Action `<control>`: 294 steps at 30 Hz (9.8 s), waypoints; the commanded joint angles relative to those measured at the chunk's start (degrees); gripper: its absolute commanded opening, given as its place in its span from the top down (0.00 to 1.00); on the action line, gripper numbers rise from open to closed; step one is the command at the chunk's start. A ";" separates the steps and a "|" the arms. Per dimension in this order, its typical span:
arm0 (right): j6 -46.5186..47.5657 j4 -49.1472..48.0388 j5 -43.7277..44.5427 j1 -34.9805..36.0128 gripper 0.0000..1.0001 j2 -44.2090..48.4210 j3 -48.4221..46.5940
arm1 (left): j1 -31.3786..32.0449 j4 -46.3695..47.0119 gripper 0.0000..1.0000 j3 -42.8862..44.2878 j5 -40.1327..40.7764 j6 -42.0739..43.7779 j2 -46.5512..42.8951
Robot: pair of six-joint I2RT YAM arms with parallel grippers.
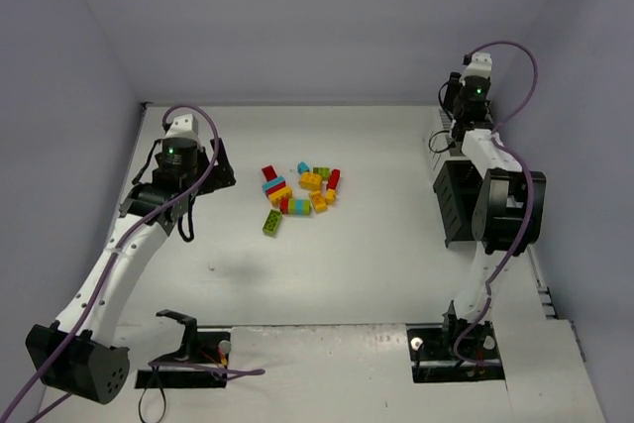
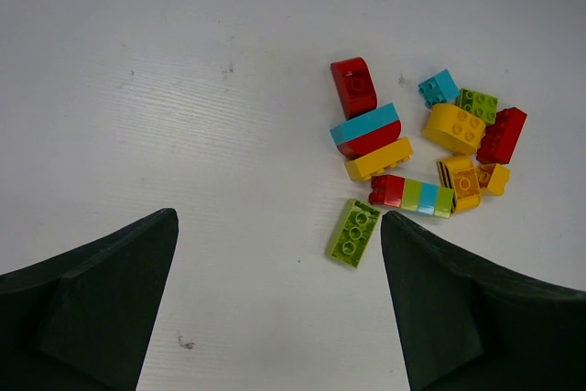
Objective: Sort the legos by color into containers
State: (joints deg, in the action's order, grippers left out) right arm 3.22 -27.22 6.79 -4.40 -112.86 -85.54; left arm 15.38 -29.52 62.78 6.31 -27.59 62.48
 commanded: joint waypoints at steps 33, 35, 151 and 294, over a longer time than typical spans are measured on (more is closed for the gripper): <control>3.54 15.80 -24.45 25.13 0.47 5.38 -4.20 | 0.09 -3.79 0.15 0.50 -1.91 1.05 -5.79; 3.46 16.76 -25.33 28.99 0.48 2.48 -5.25 | 0.09 -4.84 0.15 0.23 -2.35 0.96 -6.22; -10.77 22.73 1.20 5.01 0.40 7.20 -6.57 | 0.09 -4.49 0.15 2.69 -4.11 1.32 -1.66; -20.89 17.73 -8.63 18.82 0.39 33.41 27.53 | 5.28 -13.11 0.53 46.64 1.25 -18.55 65.49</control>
State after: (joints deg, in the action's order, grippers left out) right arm -16.95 -7.25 -1.39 14.33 -82.26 -57.58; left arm 20.88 -41.69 107.55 5.50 -46.11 129.75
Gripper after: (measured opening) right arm 0.611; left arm 0.500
